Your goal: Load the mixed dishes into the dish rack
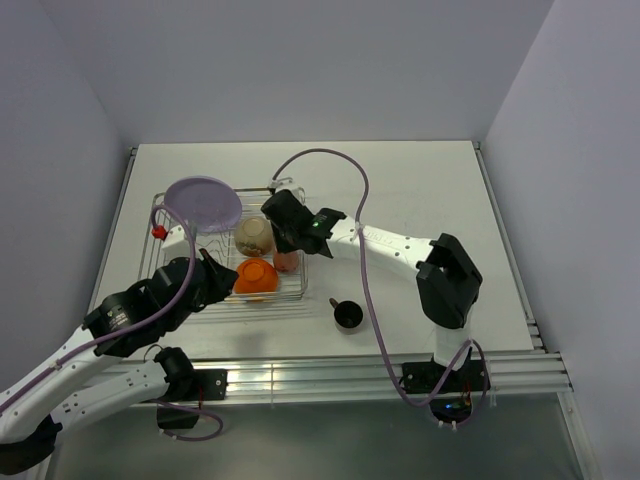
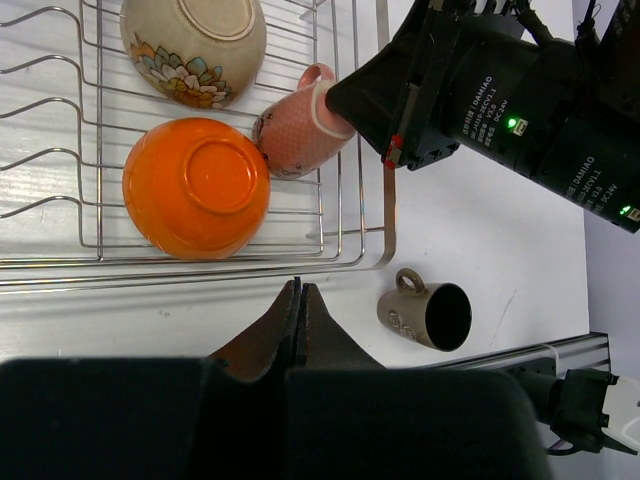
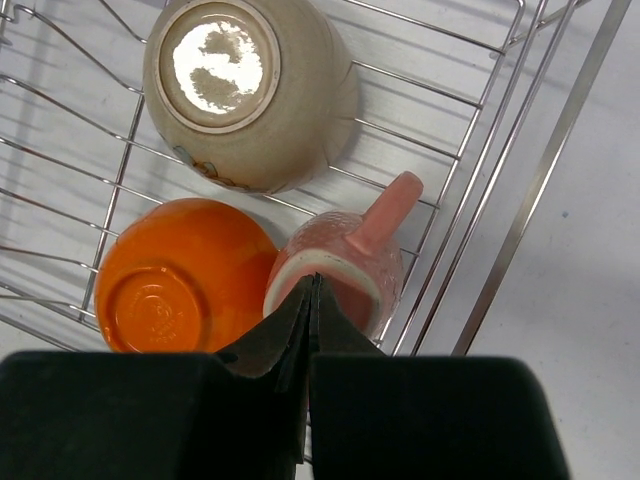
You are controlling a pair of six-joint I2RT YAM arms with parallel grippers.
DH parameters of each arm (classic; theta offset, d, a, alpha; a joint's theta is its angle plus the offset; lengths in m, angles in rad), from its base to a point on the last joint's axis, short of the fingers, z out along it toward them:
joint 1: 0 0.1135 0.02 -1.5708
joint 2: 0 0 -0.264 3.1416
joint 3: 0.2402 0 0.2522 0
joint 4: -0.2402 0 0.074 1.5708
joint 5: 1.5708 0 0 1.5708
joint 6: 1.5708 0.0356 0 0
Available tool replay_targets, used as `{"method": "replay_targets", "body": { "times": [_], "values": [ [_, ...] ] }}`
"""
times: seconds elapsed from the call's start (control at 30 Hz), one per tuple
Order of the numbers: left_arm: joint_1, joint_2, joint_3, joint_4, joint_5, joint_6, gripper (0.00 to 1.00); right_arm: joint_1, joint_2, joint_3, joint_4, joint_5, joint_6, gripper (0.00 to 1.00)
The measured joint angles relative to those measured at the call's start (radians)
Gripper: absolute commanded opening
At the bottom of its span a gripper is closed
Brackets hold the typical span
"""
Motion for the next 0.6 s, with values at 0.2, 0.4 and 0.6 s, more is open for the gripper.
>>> {"method": "replay_targets", "body": {
  "times": [0.2,0.4,0.6],
  "values": [
    [0.000,0.000,0.000,0.000,0.000,0.000,0.00,0.000,-0.011,-0.010,-0.006,0.023,0.002,0.00],
    [0.000,0.001,-0.003,0.006,0.000,0.000,0.00,0.000,-0.053,-0.034,-0.005,0.042,-0.011,0.00],
    [0.000,0.001,-0.014,0.006,0.001,0.000,0.00,0.006,-0.216,-0.141,0.011,0.097,0.001,0.02]
  ]
}}
